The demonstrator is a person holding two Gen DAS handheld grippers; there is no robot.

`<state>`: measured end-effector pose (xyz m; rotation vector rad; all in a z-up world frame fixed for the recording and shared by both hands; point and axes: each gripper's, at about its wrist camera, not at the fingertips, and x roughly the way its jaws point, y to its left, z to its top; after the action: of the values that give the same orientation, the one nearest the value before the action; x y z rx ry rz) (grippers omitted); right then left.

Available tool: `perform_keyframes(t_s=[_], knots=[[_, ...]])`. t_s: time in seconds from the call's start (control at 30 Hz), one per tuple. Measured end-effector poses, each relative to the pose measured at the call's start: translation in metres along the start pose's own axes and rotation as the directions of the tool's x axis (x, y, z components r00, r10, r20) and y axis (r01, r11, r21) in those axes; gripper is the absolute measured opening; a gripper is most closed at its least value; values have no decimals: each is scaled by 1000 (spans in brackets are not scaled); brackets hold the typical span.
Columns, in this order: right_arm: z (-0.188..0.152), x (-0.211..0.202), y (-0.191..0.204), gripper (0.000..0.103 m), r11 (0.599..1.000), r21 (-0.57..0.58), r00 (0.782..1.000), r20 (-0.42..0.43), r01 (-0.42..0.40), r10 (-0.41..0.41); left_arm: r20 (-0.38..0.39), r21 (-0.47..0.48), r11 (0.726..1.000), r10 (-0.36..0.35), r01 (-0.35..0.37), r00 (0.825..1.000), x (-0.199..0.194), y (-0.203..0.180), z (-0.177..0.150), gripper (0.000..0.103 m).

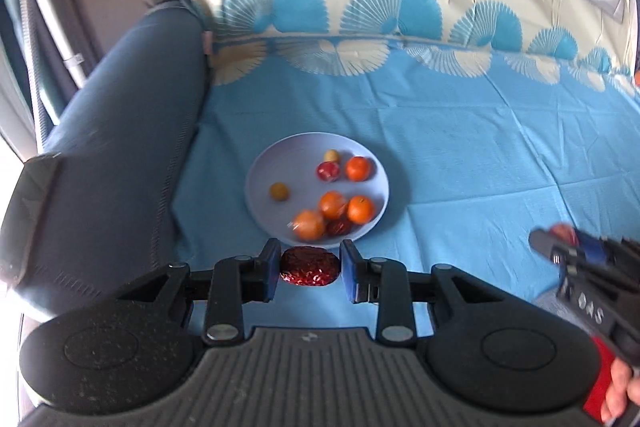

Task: Organize fruits
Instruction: 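Carry both fruits over the plate and open both grippers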

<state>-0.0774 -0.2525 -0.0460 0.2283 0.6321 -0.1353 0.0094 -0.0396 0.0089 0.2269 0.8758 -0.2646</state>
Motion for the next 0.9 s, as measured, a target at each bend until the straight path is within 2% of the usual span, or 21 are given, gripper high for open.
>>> perform_keyframes(t_s=[0.17, 0.37, 0.57, 0.9], knots=[[-21, -59, 41, 33, 996, -68, 998, 2, -61, 61, 27, -43, 999, 2, 0, 1000, -38, 22, -37, 35], [-39, -96, 84, 33, 976, -181, 993, 6, -118, 121, 36, -89, 996, -2, 5, 999, -61, 42, -67, 35], [-40, -110, 105, 33, 962, -244, 990, 26, -126, 136, 60, -101, 995, -5, 11, 998, -73, 50, -78, 35], [-42, -106, 106, 33, 958, -261, 991, 15, -122, 130, 61, -113, 993, -17, 24, 998, -71, 54, -79, 35]])
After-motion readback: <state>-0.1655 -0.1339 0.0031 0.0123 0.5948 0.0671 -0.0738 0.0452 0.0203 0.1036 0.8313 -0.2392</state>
